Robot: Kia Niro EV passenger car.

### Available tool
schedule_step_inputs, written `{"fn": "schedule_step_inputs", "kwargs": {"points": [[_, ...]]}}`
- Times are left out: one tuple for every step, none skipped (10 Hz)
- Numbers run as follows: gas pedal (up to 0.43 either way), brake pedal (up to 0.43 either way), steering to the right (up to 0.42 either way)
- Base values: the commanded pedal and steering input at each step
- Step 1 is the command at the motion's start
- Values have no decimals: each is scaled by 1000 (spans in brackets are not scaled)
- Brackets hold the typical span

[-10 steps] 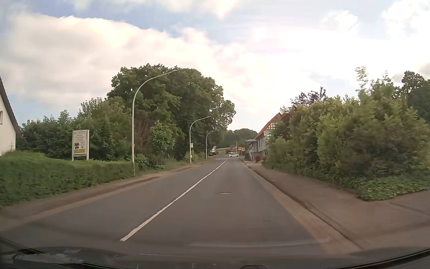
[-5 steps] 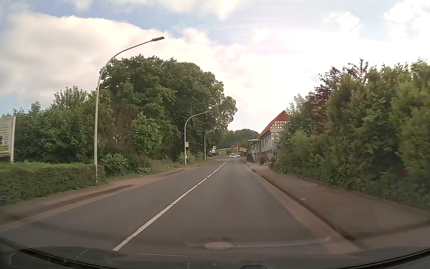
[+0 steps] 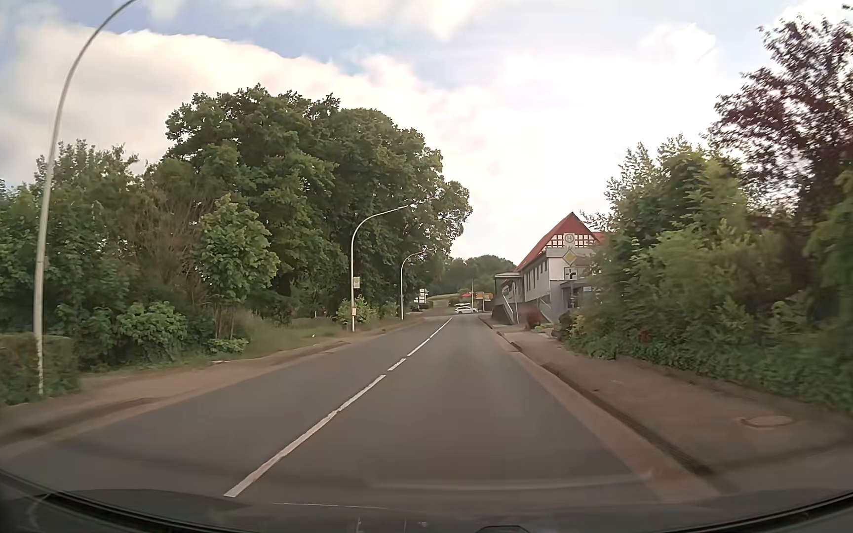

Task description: Follow the waypoints while adhering to traffic rules and regulations

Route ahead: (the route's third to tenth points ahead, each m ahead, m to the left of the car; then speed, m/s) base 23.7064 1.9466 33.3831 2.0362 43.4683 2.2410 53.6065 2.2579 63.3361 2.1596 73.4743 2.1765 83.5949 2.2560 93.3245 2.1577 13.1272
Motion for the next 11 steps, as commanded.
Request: {"fn": "schedule_step_inputs", "kwargs": {"points": [[189,0,-1],[189,0,-1],[189,0,-1],[177,0,-1],[157,0,-1],[150,0,-1],[138,0,-1],[138,0,-1],[138,0,-1],[138,0,-1],[138,0,-1]]}}
